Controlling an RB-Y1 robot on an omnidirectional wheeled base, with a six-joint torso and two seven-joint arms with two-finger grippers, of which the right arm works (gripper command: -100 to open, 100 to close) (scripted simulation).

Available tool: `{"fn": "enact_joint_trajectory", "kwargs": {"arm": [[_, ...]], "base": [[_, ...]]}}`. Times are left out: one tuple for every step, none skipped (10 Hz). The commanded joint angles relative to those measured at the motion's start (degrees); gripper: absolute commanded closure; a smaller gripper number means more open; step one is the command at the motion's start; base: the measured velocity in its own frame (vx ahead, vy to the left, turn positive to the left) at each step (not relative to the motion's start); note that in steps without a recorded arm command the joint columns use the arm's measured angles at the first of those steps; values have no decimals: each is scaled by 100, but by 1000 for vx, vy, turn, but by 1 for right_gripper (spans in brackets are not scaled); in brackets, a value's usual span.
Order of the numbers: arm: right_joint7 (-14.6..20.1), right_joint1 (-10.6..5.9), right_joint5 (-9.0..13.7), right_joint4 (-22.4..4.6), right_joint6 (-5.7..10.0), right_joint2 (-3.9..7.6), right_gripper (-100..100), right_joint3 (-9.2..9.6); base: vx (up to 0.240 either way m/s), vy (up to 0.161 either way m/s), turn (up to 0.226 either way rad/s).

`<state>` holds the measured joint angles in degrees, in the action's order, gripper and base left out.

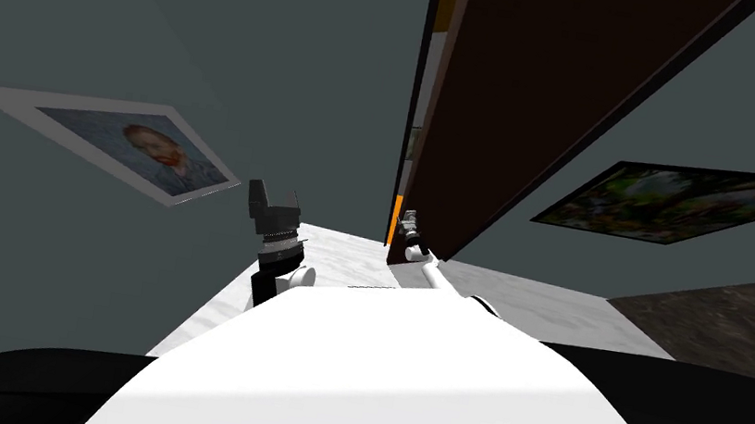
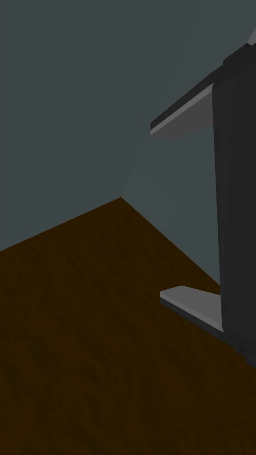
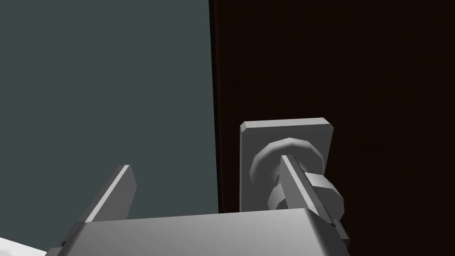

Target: Pull the door open

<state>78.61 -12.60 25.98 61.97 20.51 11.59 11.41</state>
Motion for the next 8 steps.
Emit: {"fn": "enact_joint_trajectory", "kwargs": {"arm": [[49, 99, 3, -43, 1, 19, -100, 46], [79, 123, 8, -40, -12, 36, -100, 62], [95, 136, 10, -38, -19, 45, -100, 70], [109, 148, 13, -37, -25, 53, -100, 78], [80, 120, -5, 59, -9, -1, -100, 112], [232, 188, 39, -44, 159, 192, -100, 88], [284, 206, 55, -81, 221, 262, -100, 75], [339, 226, 71, -121, 286, 336, -100, 61]], "base": [[-184, -22, -26], [-227, -122, -5], [-227, -109, 7], [-186, -87, -27], [-90, -28, 11], [-23, -3, 228], [17, -13, 194], [35, -1, 122]]}}
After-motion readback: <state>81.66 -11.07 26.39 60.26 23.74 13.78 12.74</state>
